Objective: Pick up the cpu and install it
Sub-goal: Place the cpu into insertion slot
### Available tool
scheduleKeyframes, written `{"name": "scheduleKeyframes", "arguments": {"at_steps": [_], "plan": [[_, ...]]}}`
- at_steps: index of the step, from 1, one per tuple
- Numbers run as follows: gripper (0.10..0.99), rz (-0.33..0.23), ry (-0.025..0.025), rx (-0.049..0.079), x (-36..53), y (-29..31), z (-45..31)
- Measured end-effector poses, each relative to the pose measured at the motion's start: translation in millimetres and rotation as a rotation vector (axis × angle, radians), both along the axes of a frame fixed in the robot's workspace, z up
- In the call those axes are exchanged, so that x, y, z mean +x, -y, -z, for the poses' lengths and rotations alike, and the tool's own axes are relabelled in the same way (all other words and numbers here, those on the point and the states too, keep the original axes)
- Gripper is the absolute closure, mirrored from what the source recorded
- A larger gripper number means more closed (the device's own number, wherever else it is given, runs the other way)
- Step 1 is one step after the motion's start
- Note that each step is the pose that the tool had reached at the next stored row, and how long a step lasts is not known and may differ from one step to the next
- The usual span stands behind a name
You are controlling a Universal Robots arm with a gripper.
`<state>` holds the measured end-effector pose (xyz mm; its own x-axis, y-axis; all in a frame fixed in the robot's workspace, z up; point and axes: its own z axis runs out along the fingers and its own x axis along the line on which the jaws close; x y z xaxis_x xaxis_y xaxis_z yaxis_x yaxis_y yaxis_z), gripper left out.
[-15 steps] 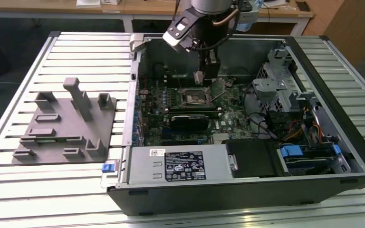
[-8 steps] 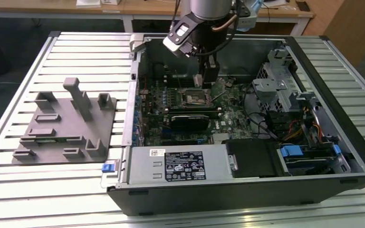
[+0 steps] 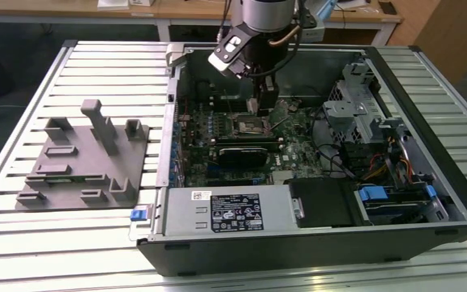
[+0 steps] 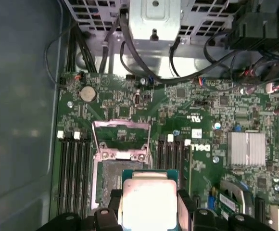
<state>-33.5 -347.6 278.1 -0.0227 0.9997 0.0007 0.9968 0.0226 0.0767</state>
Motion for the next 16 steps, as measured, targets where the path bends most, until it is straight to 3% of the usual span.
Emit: {"name": "scheduleKeyframes", "arguments": {"at_steps": [16], "plan": [[0.549, 0.000, -0.0001, 0.000, -0.1, -0.5, 17.2]]}}
